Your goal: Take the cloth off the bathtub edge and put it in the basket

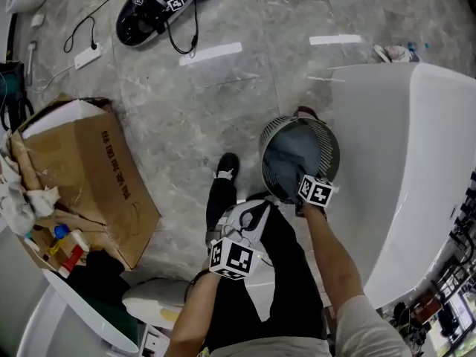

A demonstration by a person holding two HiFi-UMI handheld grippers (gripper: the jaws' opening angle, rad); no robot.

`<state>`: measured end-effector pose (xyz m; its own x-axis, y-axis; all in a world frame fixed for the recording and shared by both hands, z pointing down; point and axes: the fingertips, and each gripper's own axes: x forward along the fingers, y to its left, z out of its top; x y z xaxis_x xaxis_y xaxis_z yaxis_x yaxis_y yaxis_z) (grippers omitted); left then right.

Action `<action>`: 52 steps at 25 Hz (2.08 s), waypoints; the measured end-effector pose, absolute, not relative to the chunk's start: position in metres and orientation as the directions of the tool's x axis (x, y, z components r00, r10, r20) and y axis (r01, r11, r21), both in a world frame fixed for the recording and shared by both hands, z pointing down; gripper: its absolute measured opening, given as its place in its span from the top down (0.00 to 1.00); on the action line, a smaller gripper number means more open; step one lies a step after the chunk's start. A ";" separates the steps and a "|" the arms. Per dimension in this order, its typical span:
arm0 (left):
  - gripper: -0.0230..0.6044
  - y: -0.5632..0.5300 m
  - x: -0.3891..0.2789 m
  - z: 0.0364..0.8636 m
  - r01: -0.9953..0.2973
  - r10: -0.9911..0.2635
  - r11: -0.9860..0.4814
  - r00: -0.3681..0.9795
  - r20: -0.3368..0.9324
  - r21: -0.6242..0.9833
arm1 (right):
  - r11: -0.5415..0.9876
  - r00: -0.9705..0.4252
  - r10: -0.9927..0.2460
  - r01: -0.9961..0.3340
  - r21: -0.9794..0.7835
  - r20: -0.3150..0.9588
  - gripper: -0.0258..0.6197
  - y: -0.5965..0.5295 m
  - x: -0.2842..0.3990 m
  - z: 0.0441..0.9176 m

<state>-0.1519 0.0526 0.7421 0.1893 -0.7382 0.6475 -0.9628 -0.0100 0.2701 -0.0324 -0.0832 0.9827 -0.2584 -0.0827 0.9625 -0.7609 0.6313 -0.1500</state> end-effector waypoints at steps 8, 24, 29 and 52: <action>0.87 0.063 -0.161 0.778 -0.947 -0.768 0.095 0.126 0.628 0.308 | 0.681 -0.222 -0.109 -0.727 -0.090 0.969 0.68 -0.101 -0.040 1.051; 0.87 0.035 -0.142 0.844 -0.902 -0.768 0.076 0.219 0.601 0.425 | 0.732 -0.205 -0.039 -0.672 -0.112 0.978 0.67 -0.068 -0.053 1.144; 0.87 0.005 -0.148 0.840 -0.909 -0.749 0.031 0.255 0.611 0.417 | 0.696 -0.229 -0.016 -0.701 -0.153 0.973 0.57 -0.072 -0.036 1.140; 0.87 -0.046 -0.160 0.591 -0.877 -0.712 -0.262 0.458 0.532 0.403 | 0.509 -0.385 -0.246 -0.832 -0.219 0.890 0.57 -0.051 -0.007 0.743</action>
<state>-0.1604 -0.0465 0.5910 0.4580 -0.7121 0.5322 -0.8766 -0.2625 0.4032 -0.0072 -0.0514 0.7429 -0.3848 -0.2461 0.8896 -0.8324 0.5090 -0.2192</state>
